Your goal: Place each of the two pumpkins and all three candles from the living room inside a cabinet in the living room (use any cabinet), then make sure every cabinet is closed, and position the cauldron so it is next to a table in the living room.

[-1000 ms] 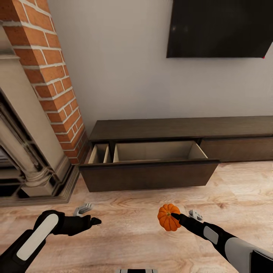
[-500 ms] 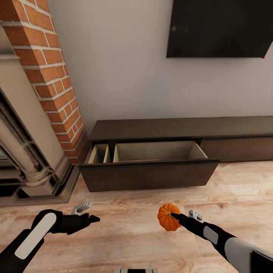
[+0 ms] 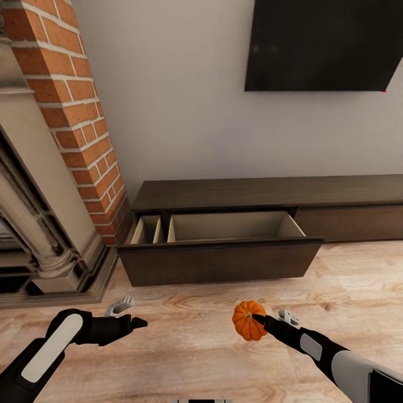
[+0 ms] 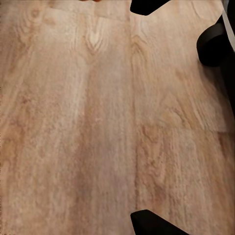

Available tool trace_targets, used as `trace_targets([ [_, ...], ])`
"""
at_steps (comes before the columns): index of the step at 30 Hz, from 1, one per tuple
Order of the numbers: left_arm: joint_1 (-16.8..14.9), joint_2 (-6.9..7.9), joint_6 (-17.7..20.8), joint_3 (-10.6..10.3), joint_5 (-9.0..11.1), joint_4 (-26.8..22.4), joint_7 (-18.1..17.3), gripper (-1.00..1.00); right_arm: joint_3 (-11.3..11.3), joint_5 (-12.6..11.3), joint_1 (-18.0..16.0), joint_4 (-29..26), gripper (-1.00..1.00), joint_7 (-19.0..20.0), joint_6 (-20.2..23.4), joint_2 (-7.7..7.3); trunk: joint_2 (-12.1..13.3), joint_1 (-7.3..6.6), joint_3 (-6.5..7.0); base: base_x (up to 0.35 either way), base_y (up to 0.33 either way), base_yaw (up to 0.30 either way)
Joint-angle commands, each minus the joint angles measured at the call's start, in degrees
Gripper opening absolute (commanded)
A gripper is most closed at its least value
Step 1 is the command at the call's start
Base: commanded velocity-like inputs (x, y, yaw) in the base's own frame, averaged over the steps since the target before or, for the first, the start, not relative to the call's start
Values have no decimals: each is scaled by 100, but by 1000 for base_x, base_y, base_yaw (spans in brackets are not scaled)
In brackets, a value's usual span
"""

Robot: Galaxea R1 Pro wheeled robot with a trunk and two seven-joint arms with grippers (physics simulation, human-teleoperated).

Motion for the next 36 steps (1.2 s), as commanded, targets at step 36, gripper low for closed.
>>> trace_targets([
  [36,-4,5,3,4,59,-5,81,100,26,148,-1,5,-100,-142,23,129,-2,-1,-5,-87,24,0],
])
